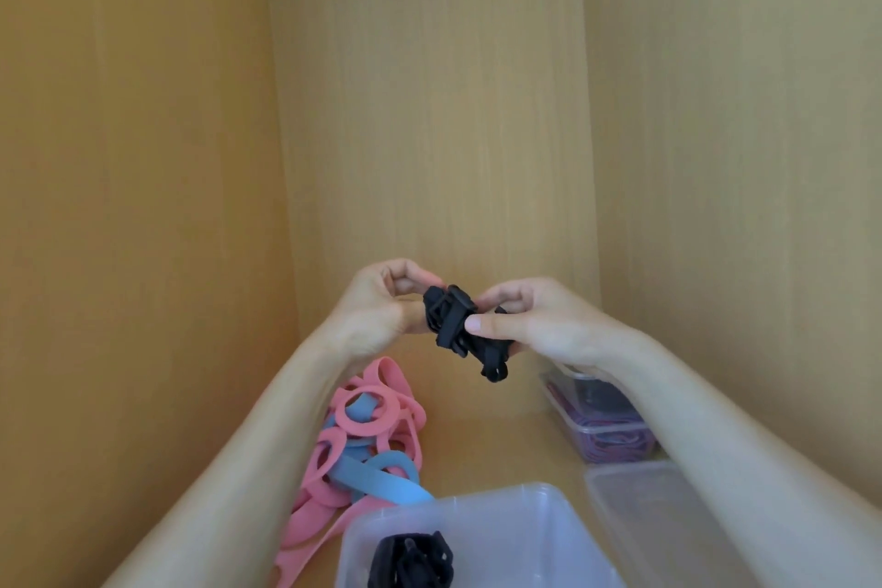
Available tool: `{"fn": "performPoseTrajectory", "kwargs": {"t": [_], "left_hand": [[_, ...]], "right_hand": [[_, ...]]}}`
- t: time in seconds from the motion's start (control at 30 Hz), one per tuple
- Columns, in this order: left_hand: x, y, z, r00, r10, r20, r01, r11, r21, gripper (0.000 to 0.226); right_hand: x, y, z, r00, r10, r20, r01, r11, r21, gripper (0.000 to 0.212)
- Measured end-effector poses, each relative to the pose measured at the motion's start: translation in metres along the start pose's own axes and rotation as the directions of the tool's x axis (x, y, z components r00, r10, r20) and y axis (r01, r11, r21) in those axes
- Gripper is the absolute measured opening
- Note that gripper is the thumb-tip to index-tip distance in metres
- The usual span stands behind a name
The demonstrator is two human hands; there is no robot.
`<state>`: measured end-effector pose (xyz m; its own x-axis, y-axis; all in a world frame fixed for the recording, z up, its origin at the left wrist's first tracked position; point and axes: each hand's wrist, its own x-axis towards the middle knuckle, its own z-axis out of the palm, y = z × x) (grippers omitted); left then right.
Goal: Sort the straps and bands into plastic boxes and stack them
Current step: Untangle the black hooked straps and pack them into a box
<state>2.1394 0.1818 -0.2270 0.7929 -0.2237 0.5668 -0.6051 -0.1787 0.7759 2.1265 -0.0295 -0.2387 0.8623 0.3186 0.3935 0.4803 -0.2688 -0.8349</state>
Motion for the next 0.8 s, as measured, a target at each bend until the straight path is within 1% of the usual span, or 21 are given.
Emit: {"fn": "performPoseTrajectory", "kwargs": {"t": [0.1, 0.2, 0.27, 0.33, 0.43, 0.5, 0.57, 0.6, 0.67, 0.8], "left_hand": [[-0.001, 0.004, 0.005, 0.994, 0.003, 0.112, -0.007, 0.999, 0.037, 0.026], [-0.002, 0.008, 0.011, 0.975, -0.01, 0.223, -0.002, 0.999, 0.052, 0.024], [-0.002, 0.009, 0.013, 0.96, -0.01, 0.279, -0.002, 0.999, 0.043, 0.023], [-0.001, 0.011, 0.012, 0.935, -0.021, 0.353, 0.009, 0.999, 0.034, 0.022], [0.001, 0.014, 0.006, 0.855, -0.06, 0.515, 0.05, 0.998, 0.033, 0.027], [0.002, 0.016, 0.006, 0.791, -0.084, 0.606, 0.061, 0.996, 0.058, 0.036], [0.001, 0.019, 0.007, 0.739, -0.112, 0.664, 0.084, 0.994, 0.074, 0.038], [0.001, 0.021, 0.008, 0.728, -0.129, 0.674, 0.108, 0.991, 0.073, 0.039], [0.001, 0.024, 0.007, 0.736, -0.158, 0.658, 0.156, 0.986, 0.062, 0.04], [0.0, 0.028, 0.004, 0.815, -0.174, 0.552, 0.111, 0.983, 0.145, 0.037]], "right_hand": [[-0.021, 0.0, 0.009, 0.996, 0.02, -0.088, -0.022, 0.999, -0.026, 0.031], [-0.041, 0.004, 0.017, 0.981, 0.048, -0.19, -0.046, 0.999, 0.015, 0.032], [-0.051, 0.004, 0.02, 0.973, 0.062, -0.222, -0.053, 0.998, 0.043, 0.033], [-0.061, 0.001, 0.021, 0.97, 0.072, -0.232, -0.057, 0.996, 0.072, 0.03], [-0.075, 0.001, 0.026, 0.967, 0.097, -0.238, -0.08, 0.994, 0.078, 0.021], [-0.085, 0.004, 0.03, 0.96, 0.121, -0.254, -0.11, 0.992, 0.057, 0.022], [-0.095, 0.003, 0.033, 0.959, 0.134, -0.252, -0.13, 0.991, 0.031, 0.021], [-0.099, 0.003, 0.035, 0.961, 0.132, -0.245, -0.131, 0.991, 0.019, 0.02], [-0.106, 0.001, 0.038, 0.963, 0.123, -0.24, -0.132, 0.991, -0.024, 0.019], [-0.116, -0.002, 0.047, 0.962, 0.118, -0.247, -0.177, 0.956, -0.234, 0.026]]}}
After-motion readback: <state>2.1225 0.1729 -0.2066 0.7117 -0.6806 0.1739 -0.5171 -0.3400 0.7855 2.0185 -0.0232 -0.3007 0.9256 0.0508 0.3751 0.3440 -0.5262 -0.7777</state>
